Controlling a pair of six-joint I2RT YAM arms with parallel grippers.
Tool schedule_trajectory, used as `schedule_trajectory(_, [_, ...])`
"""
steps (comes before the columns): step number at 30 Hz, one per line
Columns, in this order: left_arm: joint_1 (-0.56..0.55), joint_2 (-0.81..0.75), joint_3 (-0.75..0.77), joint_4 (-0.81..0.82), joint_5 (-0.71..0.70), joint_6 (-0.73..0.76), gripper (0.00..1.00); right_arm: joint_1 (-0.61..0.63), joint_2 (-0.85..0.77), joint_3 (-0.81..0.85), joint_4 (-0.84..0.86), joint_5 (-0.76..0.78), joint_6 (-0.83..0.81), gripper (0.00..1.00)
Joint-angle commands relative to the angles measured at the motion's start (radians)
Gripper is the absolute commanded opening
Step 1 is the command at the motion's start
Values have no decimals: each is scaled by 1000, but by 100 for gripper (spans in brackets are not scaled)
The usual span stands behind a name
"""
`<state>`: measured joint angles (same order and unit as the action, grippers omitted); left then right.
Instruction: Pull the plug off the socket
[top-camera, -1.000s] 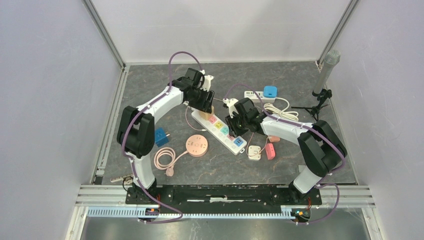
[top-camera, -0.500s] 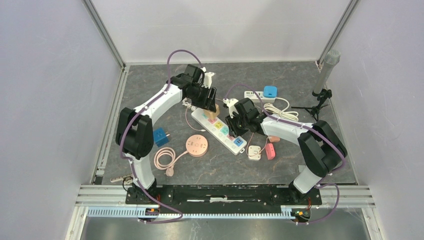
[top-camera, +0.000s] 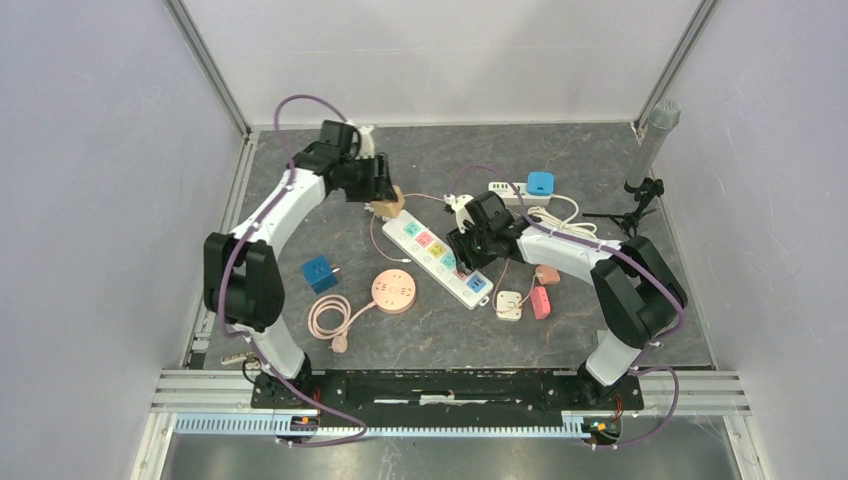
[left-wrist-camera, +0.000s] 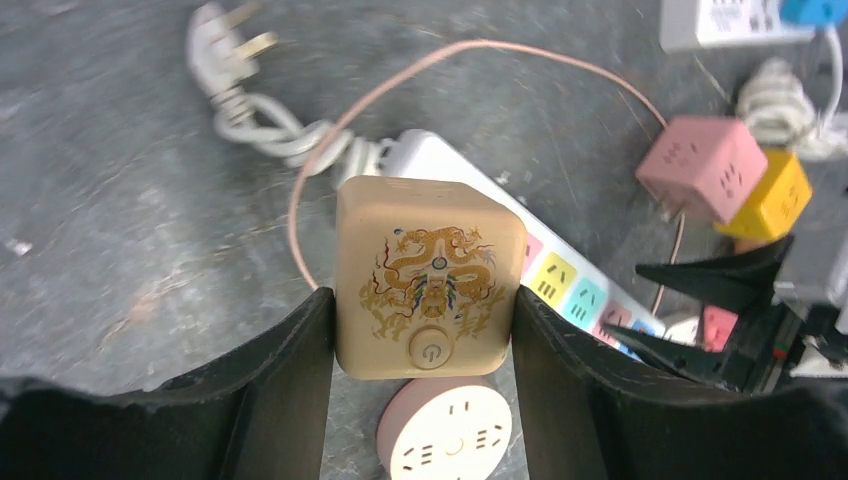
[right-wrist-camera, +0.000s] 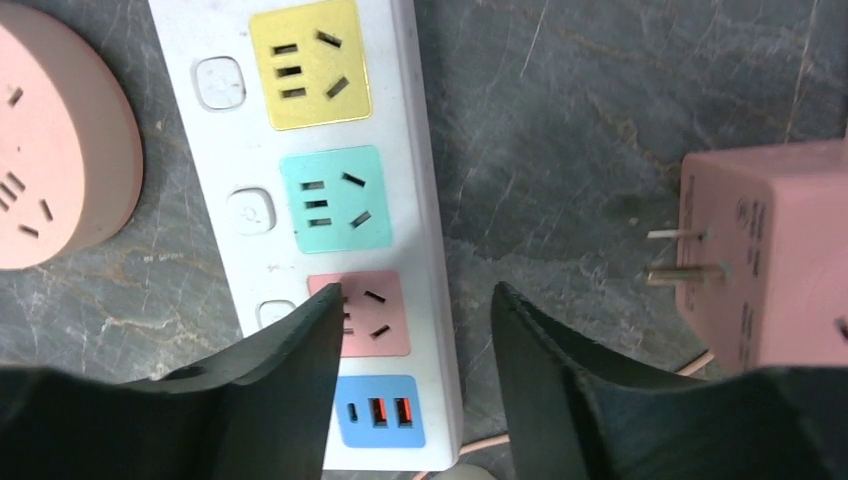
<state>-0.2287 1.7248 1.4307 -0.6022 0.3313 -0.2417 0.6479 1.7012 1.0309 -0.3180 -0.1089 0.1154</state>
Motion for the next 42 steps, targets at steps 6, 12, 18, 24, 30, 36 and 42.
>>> schedule_trajectory(6, [242, -51, -180, 208, 172, -333, 12, 0, 44, 179, -33, 36, -8, 72])
schedule_trajectory(12, [316, 11, -187, 218, 161, -352, 15, -20, 15, 246, -10, 37, 39, 77])
schedule_trajectory(18, [359, 28, -219, 222, 149, -328, 20, -80, -41, 212, 39, 41, 102, 77])
schedule_trajectory(24, [361, 27, -289, 262, 103, -346, 27, -152, -109, 126, 83, 184, 194, 77])
schedule_trajectory(30, [368, 23, -297, 221, 42, -299, 54, -205, -131, 123, 60, 303, 200, 77])
schedule_trajectory(36, [374, -2, -262, 159, -75, -264, 68, -265, -89, 177, 8, 356, 171, 78])
schedule_trajectory(42, [374, -43, -219, 87, -186, -216, 79, -301, -27, 251, -26, 434, 131, 82])
